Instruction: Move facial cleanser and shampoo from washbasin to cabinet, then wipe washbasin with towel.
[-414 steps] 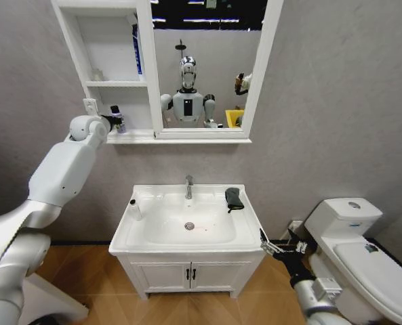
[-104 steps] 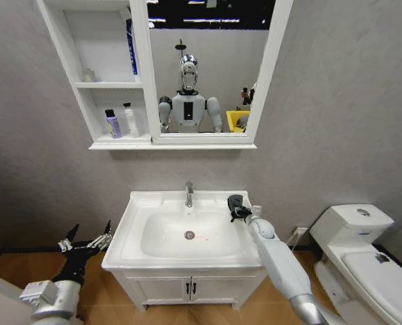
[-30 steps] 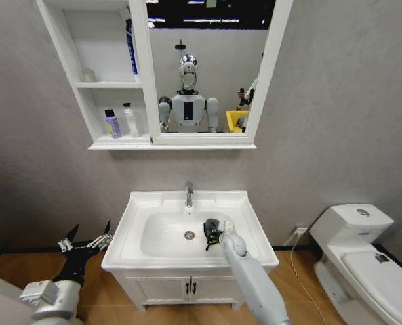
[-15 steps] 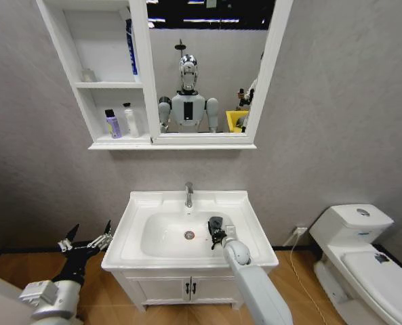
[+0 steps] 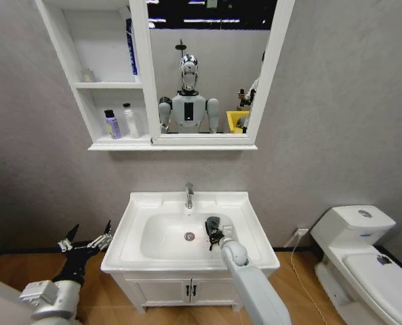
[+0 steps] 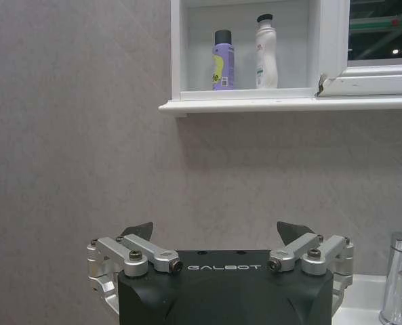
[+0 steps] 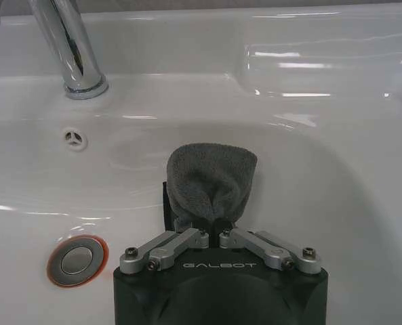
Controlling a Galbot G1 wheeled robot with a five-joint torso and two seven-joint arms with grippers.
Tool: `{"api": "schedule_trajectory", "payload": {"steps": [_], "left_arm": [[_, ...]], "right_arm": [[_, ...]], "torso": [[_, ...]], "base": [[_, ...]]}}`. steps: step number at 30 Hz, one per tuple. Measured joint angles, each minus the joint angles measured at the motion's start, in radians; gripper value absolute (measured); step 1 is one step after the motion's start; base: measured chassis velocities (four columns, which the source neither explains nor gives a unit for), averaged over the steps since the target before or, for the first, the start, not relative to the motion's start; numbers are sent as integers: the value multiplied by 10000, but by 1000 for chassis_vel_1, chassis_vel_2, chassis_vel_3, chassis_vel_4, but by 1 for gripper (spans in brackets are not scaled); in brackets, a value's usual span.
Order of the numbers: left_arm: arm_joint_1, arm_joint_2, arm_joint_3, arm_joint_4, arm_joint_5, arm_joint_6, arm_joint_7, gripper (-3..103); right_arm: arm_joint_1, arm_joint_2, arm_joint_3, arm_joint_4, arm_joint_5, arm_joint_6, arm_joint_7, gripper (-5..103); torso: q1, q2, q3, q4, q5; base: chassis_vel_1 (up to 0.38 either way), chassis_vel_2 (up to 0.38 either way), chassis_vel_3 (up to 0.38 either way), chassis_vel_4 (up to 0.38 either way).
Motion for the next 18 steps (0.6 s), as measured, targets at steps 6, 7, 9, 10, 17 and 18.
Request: {"api": "schedule_trajectory", "payload": {"steps": [6, 7, 9, 10, 17, 18], "left_arm": [[0, 0, 0, 0, 0, 0, 0, 100], [0, 0, 0, 0, 0, 0, 0, 100], [0, 0, 0, 0, 1, 0, 0, 100], [0, 0, 0, 0, 1, 0, 0, 100], [0, 0, 0, 0, 0, 0, 0, 100], [0, 0, 0, 0, 0, 0, 0, 100]], "right_arm": [[-40, -62, 24, 112, 80, -15, 22, 2], [-62, -65, 25, 145, 84, -24, 28, 2], [-122, -69, 5, 231, 93, -54, 70, 2], [-122, -69, 5, 231, 93, -54, 70, 2], [-350, -120, -112, 543, 172, -192, 178, 2], [-350, -120, -112, 543, 172, -192, 178, 2]], "torso": [[-1, 0, 0, 1, 0], [0, 0, 0, 1, 0], [0, -1, 0, 0, 0], [0, -1, 0, 0, 0], [3, -1, 1, 1, 0], [3, -1, 1, 1, 0]], "base": [[0, 0, 0, 0], [0, 0, 0, 0], [0, 0, 0, 0], [0, 0, 0, 0], [-34, 26, 38, -34], [0, 0, 0, 0]]}}
